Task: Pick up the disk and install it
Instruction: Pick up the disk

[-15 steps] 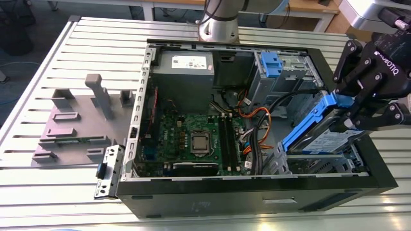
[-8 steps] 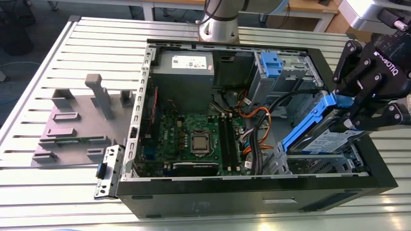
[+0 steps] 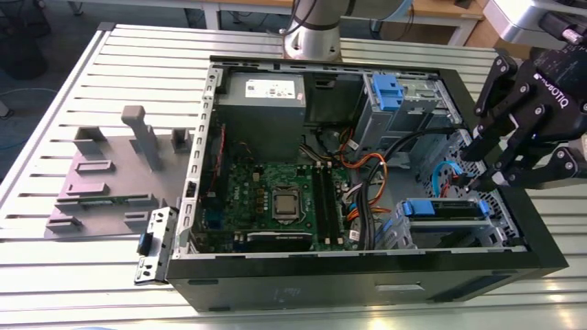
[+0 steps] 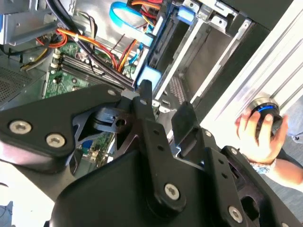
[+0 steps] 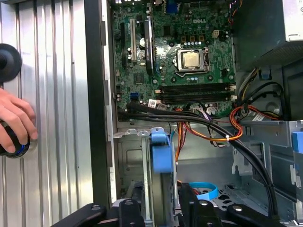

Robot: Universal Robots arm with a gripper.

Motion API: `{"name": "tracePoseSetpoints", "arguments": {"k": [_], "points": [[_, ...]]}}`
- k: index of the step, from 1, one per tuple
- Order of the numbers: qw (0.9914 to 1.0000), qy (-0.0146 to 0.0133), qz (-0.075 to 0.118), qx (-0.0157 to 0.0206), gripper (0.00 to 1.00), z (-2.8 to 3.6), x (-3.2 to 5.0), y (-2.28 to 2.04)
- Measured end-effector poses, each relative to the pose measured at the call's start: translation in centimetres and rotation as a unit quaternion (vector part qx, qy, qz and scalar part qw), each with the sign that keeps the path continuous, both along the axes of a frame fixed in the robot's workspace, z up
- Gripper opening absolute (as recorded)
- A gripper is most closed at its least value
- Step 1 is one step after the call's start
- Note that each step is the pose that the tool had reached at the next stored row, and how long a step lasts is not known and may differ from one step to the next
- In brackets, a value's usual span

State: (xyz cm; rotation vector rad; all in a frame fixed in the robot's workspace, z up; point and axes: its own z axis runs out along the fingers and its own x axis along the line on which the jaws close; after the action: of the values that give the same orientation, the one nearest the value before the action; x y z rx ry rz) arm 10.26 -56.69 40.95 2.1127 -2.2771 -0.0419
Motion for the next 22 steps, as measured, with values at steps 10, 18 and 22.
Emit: {"name": "tracePoseSetpoints", "arguments": {"k": [10, 18, 22], "points": [[1.00000, 0.0000, 0.000, 0.0001, 0.24, -0.02, 0.00, 0.00], [1.00000, 0.0000, 0.000, 0.0001, 0.11, -0.04, 0.00, 0.00], [1.00000, 0.0000, 0.000, 0.0001, 0.11, -0.04, 0.00, 0.00]]}}
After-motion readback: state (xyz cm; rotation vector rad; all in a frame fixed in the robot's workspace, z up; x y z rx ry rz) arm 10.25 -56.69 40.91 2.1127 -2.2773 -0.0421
